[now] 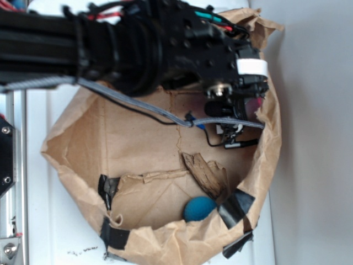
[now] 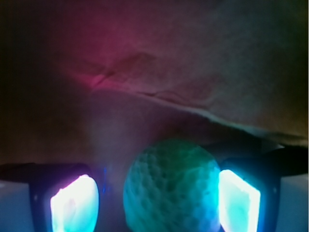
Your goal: Grab the green ball.
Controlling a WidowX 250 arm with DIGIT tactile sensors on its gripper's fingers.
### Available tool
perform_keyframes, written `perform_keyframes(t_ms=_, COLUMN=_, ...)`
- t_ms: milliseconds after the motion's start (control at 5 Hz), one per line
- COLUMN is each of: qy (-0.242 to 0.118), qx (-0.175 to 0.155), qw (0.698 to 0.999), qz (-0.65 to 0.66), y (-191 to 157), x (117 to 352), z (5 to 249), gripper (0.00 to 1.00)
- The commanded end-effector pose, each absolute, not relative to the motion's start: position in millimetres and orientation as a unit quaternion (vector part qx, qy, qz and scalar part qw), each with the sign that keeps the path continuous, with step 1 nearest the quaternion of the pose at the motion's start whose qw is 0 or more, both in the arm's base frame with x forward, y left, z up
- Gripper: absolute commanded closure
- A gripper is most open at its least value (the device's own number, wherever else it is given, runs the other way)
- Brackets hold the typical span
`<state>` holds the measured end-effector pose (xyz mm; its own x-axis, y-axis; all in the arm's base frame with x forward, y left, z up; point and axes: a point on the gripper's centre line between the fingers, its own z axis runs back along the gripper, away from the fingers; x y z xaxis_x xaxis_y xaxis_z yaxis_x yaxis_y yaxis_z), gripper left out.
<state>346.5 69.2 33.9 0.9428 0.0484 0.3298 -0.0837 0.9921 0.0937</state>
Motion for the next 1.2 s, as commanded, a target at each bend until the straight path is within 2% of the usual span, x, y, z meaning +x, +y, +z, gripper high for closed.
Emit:
perform_keyframes(t_ms=0, qy=-0.201, qx=0.062, qw=0.978, qz=0.011, y=61, x=355, z=36, gripper=1.00)
perform_keyframes(t_ms=600, qy=-0.206, qx=0.029, qw=0.978, qz=-0.019, y=55, x=339, z=51, gripper=1.00)
perform_keyframes(t_ms=800, qy=-0.173, qx=0.006, qw=0.985, qz=-0.030, y=51, x=331, z=66, gripper=1.00)
perform_keyframes(t_ms=1000, qy=-0.111, qx=-0.055, qw=0.991, qz=-0.046, y=55, x=317, z=108, gripper=1.00)
